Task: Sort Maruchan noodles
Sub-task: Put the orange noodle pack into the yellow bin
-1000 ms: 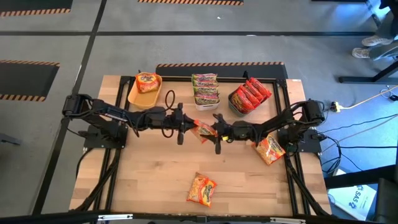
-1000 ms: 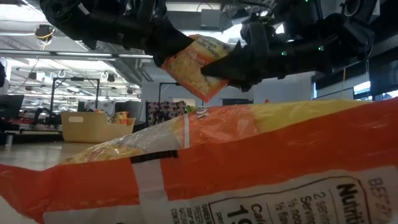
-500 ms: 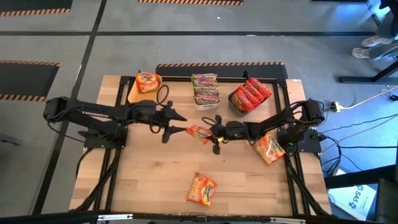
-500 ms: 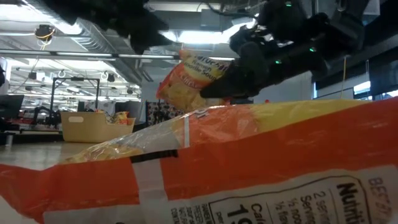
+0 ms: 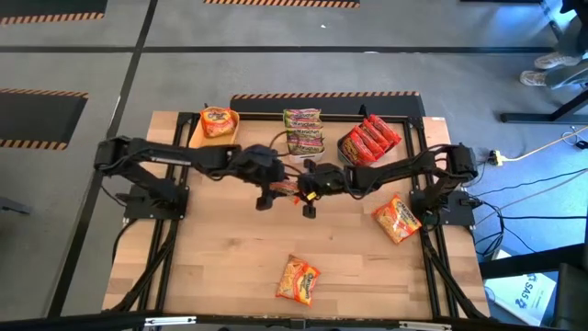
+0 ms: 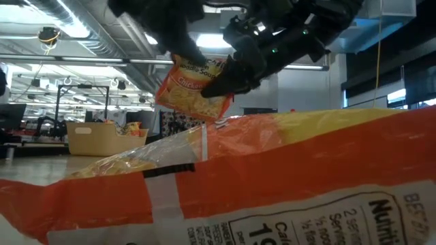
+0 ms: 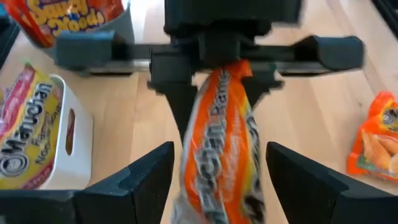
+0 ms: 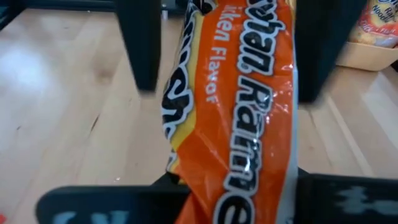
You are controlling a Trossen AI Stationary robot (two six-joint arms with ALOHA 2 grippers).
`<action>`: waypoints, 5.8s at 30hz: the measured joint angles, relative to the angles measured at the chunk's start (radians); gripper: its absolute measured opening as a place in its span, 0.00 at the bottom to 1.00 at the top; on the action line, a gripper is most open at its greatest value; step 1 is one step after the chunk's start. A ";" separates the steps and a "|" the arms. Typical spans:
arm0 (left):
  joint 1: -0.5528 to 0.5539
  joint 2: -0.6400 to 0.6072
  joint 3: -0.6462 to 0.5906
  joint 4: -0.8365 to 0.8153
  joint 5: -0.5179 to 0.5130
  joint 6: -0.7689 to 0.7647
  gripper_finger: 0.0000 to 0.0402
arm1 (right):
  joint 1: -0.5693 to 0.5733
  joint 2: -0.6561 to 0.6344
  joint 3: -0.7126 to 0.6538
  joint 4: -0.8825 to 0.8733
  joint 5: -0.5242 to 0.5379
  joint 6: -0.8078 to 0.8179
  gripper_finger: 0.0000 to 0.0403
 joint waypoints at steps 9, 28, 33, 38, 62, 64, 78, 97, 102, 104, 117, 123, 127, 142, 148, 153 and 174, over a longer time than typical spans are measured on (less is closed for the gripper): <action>0.020 0.124 0.149 -0.231 -0.002 0.020 0.57 | -0.001 0.000 0.003 -0.020 -0.001 0.002 0.13; 0.015 0.081 0.150 -0.300 -0.061 0.044 0.11 | 0.000 -0.067 0.005 -0.110 -0.049 0.004 0.48; 0.019 -0.022 0.150 -0.453 -0.183 0.055 0.10 | 0.001 -0.156 0.003 -0.268 -0.045 0.002 0.57; 0.082 -0.154 0.113 -0.552 -0.316 0.087 0.11 | 0.001 -0.165 0.003 -0.306 -0.009 0.001 0.59; 0.778 -0.143 -0.113 -0.441 -0.218 0.404 0.10 | 0.001 -0.042 0.002 -0.183 -0.129 -0.002 0.59; 0.789 -0.109 -0.113 -0.439 -0.213 0.425 0.10 | 0.001 -0.038 0.003 -0.169 -0.143 -0.014 0.59; 0.895 0.002 -0.113 -0.282 0.014 0.551 0.13 | 0.021 -0.029 0.002 -0.165 -0.183 -0.025 0.59; 0.928 0.084 -0.113 -0.304 -0.066 0.443 0.32 | 0.046 -0.029 0.002 -0.137 -0.186 -0.002 0.59; 0.928 0.071 -0.113 -0.319 -0.078 0.423 0.41 | 0.046 -0.029 0.002 -0.137 -0.186 0.002 0.59; 0.928 0.051 -0.113 -0.318 -0.098 0.424 0.43 | 0.046 -0.029 0.002 -0.137 -0.186 0.002 0.59; 0.884 -0.161 -0.079 -0.337 -0.059 0.376 0.45 | 0.046 -0.029 0.002 -0.137 -0.184 0.010 0.59; 0.703 -0.267 -0.078 -0.336 0.196 0.259 0.45 | 0.055 -0.034 0.002 -0.168 -0.216 0.151 0.59; 0.477 -0.283 -0.079 -0.335 0.224 0.167 0.45 | 0.130 -0.039 0.003 -0.225 -0.208 0.214 0.59; -0.360 -0.215 -0.297 0.092 -0.063 -0.391 0.45 | 0.540 0.005 0.004 -0.263 0.052 0.674 0.59; -0.550 -0.062 -0.364 0.417 -0.186 -0.523 0.45 | 0.667 0.100 0.003 -0.039 0.104 0.836 0.59; -0.623 0.109 -0.336 0.586 -0.223 -0.548 0.45 | 0.727 0.174 0.014 0.067 0.117 0.918 0.59; -0.618 0.309 -0.260 0.382 -0.383 -0.709 0.44 | 0.333 0.189 0.023 -0.177 0.136 0.675 0.59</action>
